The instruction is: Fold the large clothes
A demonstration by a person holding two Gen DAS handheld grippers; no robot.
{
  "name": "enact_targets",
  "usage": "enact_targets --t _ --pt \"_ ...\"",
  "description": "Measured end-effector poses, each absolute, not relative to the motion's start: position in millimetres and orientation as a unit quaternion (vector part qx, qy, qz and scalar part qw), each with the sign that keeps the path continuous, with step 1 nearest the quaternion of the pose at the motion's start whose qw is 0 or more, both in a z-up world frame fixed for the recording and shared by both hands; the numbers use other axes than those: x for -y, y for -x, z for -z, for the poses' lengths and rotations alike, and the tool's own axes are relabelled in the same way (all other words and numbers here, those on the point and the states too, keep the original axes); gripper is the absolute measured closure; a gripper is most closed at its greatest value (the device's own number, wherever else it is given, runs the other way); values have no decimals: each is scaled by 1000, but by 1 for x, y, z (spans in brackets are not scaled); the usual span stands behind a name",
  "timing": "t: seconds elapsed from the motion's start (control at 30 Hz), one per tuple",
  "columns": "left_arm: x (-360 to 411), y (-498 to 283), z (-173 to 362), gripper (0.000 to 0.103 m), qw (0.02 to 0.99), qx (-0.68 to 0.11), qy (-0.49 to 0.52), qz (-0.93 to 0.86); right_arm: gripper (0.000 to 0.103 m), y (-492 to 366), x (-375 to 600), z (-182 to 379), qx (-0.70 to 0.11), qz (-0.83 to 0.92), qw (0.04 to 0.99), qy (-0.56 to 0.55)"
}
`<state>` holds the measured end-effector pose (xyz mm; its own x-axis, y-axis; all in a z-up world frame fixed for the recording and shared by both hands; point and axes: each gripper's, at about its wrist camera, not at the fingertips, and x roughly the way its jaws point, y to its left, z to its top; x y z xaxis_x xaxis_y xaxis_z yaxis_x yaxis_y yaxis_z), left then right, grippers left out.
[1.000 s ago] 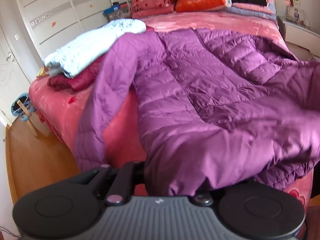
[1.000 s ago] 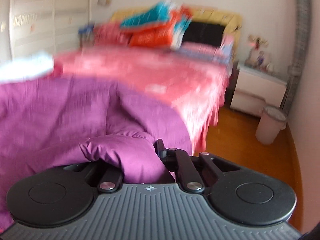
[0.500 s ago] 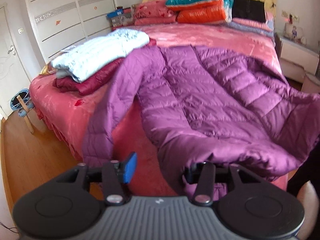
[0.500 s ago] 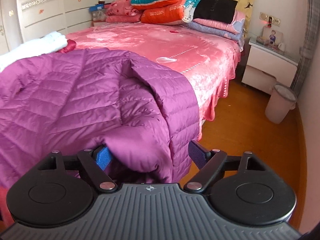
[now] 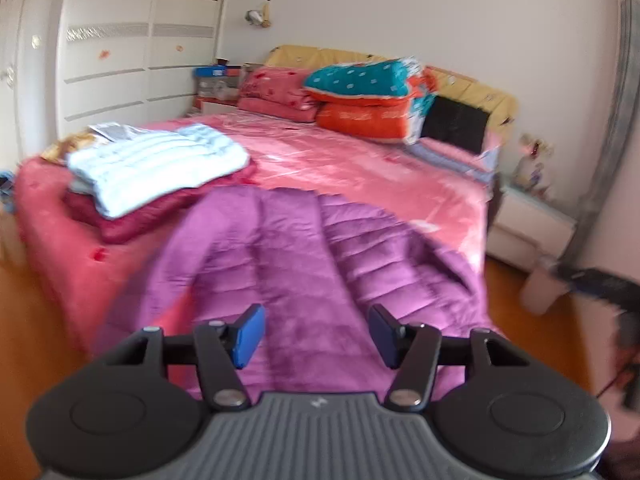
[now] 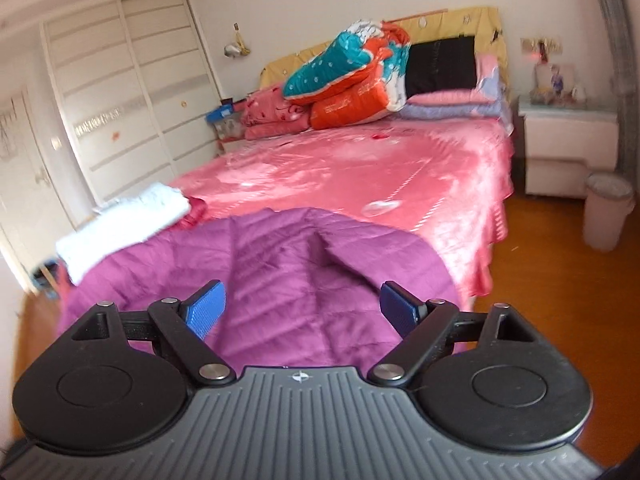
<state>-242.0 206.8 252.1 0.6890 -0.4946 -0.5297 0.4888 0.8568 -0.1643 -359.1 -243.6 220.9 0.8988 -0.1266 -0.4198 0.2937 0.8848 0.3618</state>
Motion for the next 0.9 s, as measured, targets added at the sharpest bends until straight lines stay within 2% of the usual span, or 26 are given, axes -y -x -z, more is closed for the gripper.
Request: enact_targets --t 0.2,0.47,0.9 --pt "-168 231 -246 46 896 -316 75 303 0 324 226 -196 -193 65 944 -261" --pt "-112 212 -243 46 857 -361 151 336 0 298 215 -164 -215 48 938 -268" --pt "-23 207 -277 46 824 -363 200 387 0 331 279 -129 -189 151 921 -304"
